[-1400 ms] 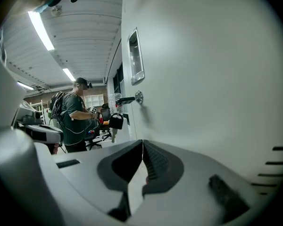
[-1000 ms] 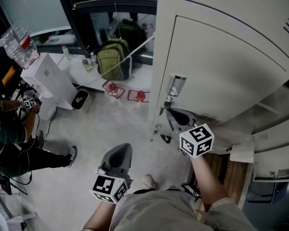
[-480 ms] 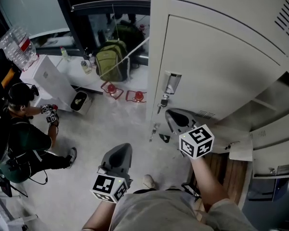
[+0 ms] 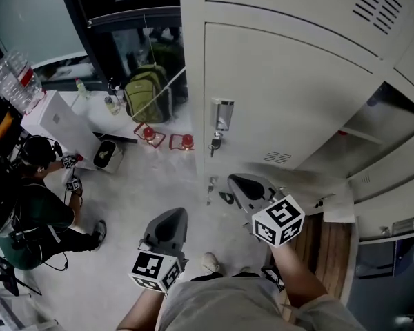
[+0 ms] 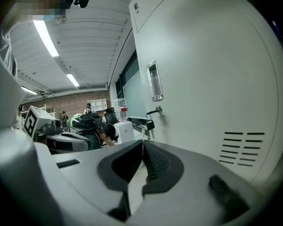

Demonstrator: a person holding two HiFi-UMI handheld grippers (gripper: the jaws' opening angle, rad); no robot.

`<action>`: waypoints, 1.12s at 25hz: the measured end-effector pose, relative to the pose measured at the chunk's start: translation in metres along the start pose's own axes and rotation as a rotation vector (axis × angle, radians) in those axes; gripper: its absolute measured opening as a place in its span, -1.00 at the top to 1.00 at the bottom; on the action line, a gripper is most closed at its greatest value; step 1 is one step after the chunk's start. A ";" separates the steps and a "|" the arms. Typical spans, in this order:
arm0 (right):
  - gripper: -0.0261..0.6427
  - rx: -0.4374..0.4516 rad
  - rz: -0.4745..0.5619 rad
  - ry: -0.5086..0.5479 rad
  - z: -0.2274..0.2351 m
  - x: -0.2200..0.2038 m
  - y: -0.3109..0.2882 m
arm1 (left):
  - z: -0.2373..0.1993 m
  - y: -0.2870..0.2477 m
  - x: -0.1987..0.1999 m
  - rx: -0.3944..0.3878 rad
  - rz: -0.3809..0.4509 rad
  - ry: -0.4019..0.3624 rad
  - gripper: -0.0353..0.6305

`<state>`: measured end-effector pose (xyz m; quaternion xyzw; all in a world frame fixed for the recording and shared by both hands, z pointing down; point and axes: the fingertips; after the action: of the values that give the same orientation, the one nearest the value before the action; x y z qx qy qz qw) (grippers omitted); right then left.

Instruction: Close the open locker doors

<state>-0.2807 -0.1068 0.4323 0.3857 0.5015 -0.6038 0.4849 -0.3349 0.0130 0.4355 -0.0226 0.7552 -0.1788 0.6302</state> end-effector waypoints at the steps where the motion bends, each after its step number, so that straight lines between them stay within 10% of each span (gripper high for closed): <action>1: 0.84 0.001 0.000 -0.002 -0.005 -0.002 0.006 | 0.006 0.000 -0.001 -0.012 -0.002 -0.009 0.85; 28: 0.84 -0.190 0.053 -0.089 -0.027 -0.064 0.267 | 0.266 0.009 -0.025 -0.311 -0.040 -0.086 0.85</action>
<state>-0.0063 -0.0743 0.4258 0.3237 0.5239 -0.5573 0.5569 -0.0725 -0.0366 0.4188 -0.1425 0.7455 -0.0713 0.6471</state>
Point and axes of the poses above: the fingertips, and each gripper's own axes: y backward along the fingers, z to its right, x out of its top, and after that the axes turned 13 degrees about x, right-handed
